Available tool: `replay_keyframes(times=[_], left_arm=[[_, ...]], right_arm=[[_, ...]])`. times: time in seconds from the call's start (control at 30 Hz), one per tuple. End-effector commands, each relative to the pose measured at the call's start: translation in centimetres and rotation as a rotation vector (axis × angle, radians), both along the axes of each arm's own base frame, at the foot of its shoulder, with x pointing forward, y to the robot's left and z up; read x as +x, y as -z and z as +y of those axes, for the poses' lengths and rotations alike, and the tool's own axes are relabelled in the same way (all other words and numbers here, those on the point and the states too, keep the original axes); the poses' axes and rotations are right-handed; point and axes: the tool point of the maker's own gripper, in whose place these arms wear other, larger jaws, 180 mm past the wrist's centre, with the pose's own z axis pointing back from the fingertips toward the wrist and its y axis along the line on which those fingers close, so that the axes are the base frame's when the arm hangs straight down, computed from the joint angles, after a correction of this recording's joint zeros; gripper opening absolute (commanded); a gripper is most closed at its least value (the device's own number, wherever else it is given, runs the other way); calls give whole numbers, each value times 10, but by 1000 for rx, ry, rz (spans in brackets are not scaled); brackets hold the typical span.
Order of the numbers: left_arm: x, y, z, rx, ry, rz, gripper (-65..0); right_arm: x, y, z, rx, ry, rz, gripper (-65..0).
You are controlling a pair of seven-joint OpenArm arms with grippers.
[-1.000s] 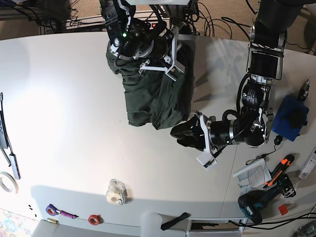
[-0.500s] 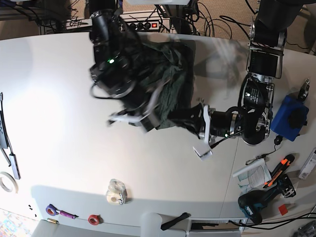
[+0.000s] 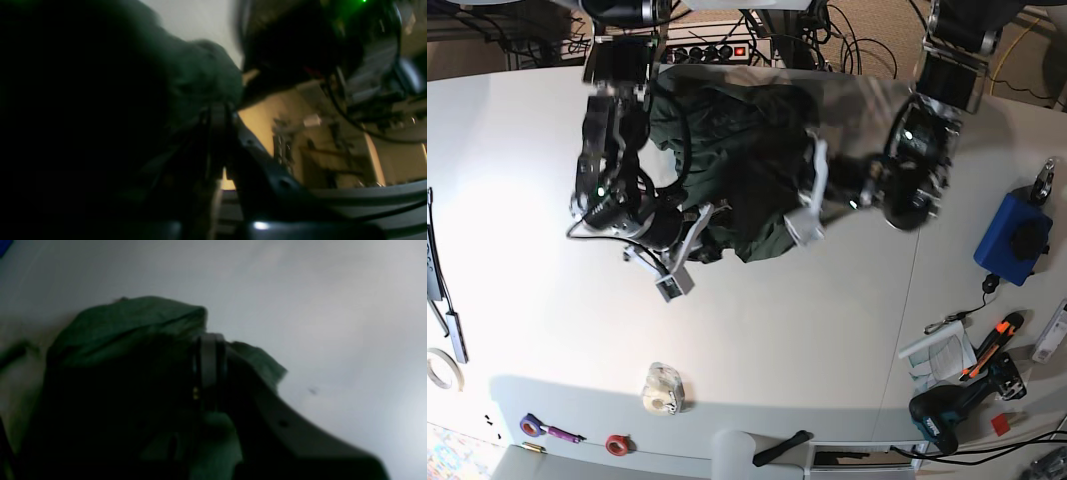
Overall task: Layout the t-shirt on the table in an organized manner, then fold the t-shirt properly
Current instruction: 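Grasp the folded bundle edges with both grippers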
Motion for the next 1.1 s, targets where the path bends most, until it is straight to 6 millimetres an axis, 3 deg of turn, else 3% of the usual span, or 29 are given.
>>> replay_keyframes(times=[0.0, 0.13, 0.27, 0.43, 0.57, 0.67, 0.9, 1.07], left_arm=[[-1, -5, -4, -1, 19, -32, -650], [-6, 28, -7, 145, 17, -105, -650], [6, 61, 10, 346, -23, -181, -650], [22, 86, 47, 558, -79, -213, -650], [29, 93, 75, 650, -92, -235, -650], [36, 91, 81, 662, -101, -250, -650], [73, 77, 76, 657, -229, -334, -650], [82, 71, 67, 629, -261, -360, -650]], right_arm=[[12, -10, 4, 28, -6, -31, -650], [6, 24, 0, -6, -12, 100, -650], [-16, 53, -15, -80, -40, 220, -650], [-34, 62, -46, -119, -26, 246, -650], [-56, 69, -72, -195, -10, 284, -650], [-74, 68, -75, -215, -18, 288, -650], [-117, 45, -54, -171, -82, 266, -650], [-126, 16, -47, -194, -99, 172, -650]])
